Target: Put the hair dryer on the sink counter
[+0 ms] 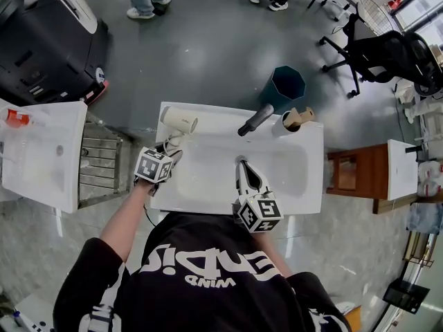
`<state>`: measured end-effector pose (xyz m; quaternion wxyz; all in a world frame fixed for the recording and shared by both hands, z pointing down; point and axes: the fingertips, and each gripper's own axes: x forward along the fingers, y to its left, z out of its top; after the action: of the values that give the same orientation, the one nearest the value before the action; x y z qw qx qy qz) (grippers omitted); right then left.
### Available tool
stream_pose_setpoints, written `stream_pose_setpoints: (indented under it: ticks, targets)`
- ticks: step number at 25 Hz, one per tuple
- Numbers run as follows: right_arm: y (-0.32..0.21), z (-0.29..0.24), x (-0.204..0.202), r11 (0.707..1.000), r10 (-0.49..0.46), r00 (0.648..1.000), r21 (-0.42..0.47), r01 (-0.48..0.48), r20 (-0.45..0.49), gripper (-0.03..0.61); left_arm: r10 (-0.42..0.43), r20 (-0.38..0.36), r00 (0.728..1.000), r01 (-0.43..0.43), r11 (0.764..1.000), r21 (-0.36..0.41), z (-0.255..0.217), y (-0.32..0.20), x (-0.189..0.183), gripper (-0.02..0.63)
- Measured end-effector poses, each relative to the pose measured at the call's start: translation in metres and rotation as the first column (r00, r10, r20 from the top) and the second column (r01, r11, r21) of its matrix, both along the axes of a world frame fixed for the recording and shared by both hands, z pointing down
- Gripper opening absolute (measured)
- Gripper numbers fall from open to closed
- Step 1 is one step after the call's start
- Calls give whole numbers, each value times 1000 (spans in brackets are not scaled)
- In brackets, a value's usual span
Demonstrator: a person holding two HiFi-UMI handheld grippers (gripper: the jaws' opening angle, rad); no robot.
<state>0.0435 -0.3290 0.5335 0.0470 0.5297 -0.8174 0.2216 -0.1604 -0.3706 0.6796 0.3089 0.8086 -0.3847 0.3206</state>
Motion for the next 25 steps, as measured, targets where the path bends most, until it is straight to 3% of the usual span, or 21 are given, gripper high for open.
stream_pose_setpoints:
  ticks: [25]
  targets:
    - [-12,15,19,998,30,1000,-48,-30,7,25,41,105,994,-41,999,-5,24,-4,-6,213]
